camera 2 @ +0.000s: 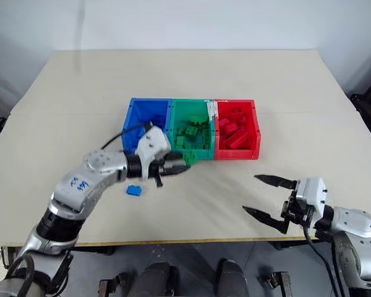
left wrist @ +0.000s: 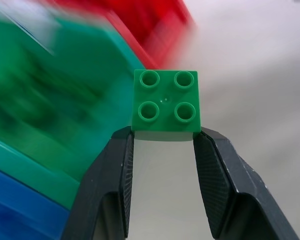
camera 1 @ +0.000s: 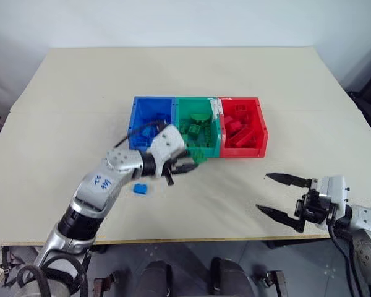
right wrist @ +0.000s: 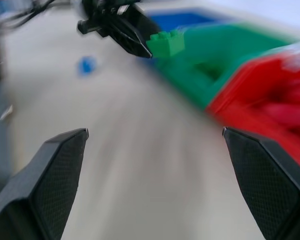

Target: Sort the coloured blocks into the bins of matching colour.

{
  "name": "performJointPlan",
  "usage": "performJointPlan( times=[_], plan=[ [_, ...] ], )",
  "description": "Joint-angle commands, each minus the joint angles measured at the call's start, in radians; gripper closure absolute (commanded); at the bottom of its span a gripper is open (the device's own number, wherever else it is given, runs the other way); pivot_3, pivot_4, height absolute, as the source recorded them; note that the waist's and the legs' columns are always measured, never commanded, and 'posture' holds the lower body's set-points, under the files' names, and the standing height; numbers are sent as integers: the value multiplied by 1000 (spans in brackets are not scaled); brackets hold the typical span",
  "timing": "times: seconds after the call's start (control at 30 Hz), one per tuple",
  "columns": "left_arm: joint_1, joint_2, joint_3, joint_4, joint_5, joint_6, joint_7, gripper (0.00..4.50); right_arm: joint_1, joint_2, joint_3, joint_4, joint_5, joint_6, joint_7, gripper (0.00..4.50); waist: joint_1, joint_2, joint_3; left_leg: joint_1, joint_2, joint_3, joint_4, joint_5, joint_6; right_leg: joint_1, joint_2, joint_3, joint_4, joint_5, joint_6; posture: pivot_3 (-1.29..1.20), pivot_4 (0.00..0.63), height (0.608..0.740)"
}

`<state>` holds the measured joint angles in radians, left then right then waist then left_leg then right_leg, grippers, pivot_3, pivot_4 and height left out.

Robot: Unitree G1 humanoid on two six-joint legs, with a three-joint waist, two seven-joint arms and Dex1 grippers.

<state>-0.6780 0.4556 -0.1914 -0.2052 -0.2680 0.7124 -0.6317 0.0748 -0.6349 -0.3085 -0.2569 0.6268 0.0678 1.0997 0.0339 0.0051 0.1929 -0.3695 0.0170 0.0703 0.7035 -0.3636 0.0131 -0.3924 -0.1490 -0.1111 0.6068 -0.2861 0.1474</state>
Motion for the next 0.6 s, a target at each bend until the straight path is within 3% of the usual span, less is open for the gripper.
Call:
performJointPlan(
  times=[0.03, 0.2, 0.37, 0.5, 0.6],
  plan=[
    [-94, -63, 50, 156, 63, -145, 91, 3067, -47, 76, -71, -43, 3, -44, -166, 0, -2, 0, 0, 0, 0, 0, 0, 0, 0, 0, 0, 0, 1, 0, 0, 0, 150, 740],
    [-191, -129, 50, 358, 89, -220, 98, 3067, -51, 99, -62, -48, -52, -68, -229, 0, -4, 0, 0, -1, -1, 1, -2, 0, 0, -1, 0, 0, -1, 0, 0, 0, 150, 740],
    [-208, -146, 67, 392, 68, -232, 62, 1441, -38, 88, -31, -61, -68, -70, -216, 0, -8, 0, 0, -1, -1, 1, -3, 0, 1, -1, 0, -1, -2, 0, 0, 0, 150, 740],
    [-145, -114, 116, 305, 22, -248, 14, 160, -58, 70, -3, -51, -56, -59, -180, 0, -12, 0, 0, -1, -1, 1, -3, 0, 1, -1, 0, -1, -1, 0, 0, 0, 150, 740],
    [-51, -46, 169, 212, -24, -271, -65, 12, -84, 45, 25, -34, -42, -39, -127, 0, -18, 0, 0, 0, 0, 2, -3, 1, 1, -1, 0, 0, -1, 0, 0, 0, 150, 740]
  ],
)
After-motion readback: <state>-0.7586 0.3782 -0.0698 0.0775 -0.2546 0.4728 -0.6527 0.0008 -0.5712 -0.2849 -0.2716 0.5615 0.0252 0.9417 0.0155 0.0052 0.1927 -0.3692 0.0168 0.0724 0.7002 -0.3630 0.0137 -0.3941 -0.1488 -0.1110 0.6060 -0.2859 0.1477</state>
